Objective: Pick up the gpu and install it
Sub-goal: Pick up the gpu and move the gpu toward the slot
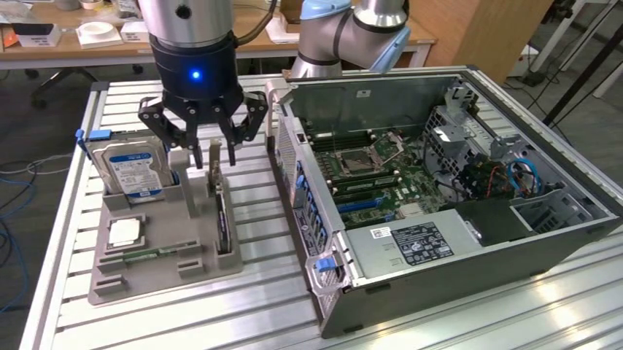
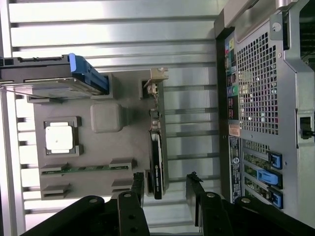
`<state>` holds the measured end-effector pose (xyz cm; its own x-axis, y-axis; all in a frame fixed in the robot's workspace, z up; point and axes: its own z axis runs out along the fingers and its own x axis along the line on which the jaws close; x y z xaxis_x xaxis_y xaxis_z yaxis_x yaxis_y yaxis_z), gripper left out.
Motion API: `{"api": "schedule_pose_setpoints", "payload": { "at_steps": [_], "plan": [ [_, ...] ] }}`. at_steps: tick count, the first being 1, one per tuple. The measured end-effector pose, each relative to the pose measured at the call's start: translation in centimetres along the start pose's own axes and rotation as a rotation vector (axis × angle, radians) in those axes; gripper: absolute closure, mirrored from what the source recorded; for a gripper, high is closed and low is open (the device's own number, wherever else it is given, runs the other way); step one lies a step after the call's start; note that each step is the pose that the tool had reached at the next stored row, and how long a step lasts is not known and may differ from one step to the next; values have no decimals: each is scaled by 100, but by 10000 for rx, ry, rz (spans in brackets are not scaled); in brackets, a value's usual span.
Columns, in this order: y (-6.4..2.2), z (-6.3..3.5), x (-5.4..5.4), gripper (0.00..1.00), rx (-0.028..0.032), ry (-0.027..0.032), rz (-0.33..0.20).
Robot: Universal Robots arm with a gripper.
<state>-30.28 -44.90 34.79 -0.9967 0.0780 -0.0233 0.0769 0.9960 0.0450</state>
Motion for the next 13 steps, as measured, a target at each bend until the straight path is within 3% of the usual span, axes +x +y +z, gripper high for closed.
{"api": "schedule_pose_setpoints", "payload": {
  "at_steps": [13],
  "plan": [
    [-1,35,1,53,4,0,0]
  ]
}}
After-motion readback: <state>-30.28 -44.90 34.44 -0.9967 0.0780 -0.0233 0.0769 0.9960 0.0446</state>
